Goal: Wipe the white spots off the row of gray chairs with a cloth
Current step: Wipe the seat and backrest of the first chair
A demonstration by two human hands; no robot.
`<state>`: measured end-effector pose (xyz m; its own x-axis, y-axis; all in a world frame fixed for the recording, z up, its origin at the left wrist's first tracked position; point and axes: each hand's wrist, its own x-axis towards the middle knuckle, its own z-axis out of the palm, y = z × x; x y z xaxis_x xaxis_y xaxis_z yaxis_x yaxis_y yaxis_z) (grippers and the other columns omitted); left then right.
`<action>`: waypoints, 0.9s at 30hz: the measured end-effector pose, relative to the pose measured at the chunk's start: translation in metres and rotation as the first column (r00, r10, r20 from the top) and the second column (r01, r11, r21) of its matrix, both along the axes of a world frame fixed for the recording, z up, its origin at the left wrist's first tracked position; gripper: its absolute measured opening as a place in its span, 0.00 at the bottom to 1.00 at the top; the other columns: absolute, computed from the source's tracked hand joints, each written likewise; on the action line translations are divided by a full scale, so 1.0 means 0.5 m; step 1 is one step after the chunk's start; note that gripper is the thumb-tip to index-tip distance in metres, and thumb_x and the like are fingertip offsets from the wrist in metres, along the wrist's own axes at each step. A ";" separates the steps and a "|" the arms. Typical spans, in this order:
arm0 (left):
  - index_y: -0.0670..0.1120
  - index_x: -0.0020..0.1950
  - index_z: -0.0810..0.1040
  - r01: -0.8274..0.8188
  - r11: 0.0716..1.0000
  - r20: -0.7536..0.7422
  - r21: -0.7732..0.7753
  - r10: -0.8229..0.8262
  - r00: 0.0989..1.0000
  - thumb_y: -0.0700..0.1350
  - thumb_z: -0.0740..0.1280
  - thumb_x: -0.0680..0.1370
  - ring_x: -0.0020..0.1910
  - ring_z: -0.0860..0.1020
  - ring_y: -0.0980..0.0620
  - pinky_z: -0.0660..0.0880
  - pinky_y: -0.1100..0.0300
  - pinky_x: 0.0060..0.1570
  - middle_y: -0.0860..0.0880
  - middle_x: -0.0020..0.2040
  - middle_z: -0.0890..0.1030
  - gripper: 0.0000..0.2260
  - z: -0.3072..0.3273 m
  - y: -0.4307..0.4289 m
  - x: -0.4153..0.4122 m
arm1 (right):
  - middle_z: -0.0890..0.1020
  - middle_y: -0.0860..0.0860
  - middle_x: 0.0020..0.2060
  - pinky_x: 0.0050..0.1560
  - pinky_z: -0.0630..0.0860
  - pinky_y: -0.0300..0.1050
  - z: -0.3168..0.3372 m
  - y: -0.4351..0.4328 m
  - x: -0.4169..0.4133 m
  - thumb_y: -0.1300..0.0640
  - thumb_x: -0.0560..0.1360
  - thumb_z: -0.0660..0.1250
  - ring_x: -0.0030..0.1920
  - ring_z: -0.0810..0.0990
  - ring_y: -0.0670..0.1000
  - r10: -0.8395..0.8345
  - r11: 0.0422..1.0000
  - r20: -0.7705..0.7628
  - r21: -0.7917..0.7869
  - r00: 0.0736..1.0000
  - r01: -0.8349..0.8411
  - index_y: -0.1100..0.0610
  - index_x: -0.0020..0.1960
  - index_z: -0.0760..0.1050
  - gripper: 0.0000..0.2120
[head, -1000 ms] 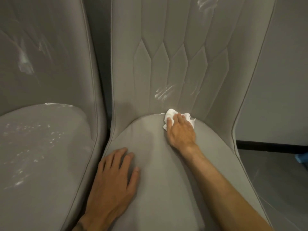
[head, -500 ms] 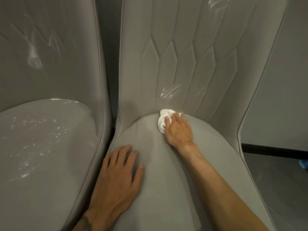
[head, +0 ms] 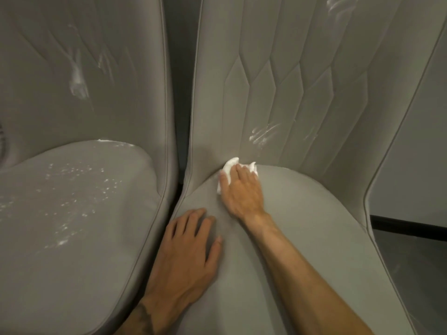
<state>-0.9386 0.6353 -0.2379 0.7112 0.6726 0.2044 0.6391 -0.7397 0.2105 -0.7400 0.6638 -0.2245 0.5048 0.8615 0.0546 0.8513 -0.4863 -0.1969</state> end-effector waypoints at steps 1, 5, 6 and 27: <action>0.51 0.69 0.75 -0.004 1.000 0.000 -0.002 0.004 1.000 0.58 0.55 0.83 0.71 0.72 0.49 0.67 0.50 0.71 0.50 0.72 0.74 0.20 0.000 0.001 0.000 | 0.72 0.56 0.74 0.81 0.53 0.54 -0.001 0.000 -0.012 0.38 0.85 0.44 0.76 0.67 0.56 0.032 0.999 -0.022 0.024 0.999 -0.031 0.64 0.81 0.59 0.36; 0.51 0.69 0.76 0.004 1.000 -0.002 -0.004 -0.004 1.000 0.58 0.56 0.83 0.72 0.72 0.49 0.67 0.50 0.71 0.50 0.72 0.74 0.20 -0.002 0.003 -0.004 | 0.76 0.53 0.70 0.72 0.65 0.51 0.012 -0.036 0.044 0.37 0.85 0.52 0.71 0.73 0.57 0.157 0.988 -0.025 0.007 0.987 -0.157 0.57 0.76 0.68 0.30; 0.51 0.69 0.76 0.010 1.000 0.007 0.001 -0.010 1.000 0.57 0.56 0.83 0.71 0.72 0.48 0.67 0.49 0.71 0.50 0.71 0.74 0.20 -0.003 0.003 -0.005 | 0.76 0.52 0.70 0.71 0.65 0.51 0.013 -0.047 0.068 0.39 0.85 0.52 0.70 0.73 0.57 0.149 0.989 -0.032 0.008 0.988 -0.149 0.56 0.74 0.70 0.27; 0.52 0.69 0.74 -0.016 1.000 0.016 -0.011 0.016 1.000 0.58 0.55 0.83 0.72 0.71 0.49 0.66 0.50 0.72 0.51 0.71 0.73 0.19 -0.006 0.000 -0.001 | 0.75 0.55 0.72 0.79 0.58 0.53 0.019 -0.053 0.099 0.49 0.88 0.46 0.76 0.67 0.57 -0.004 1.000 -0.014 -0.020 1.000 0.004 0.56 0.74 0.71 0.23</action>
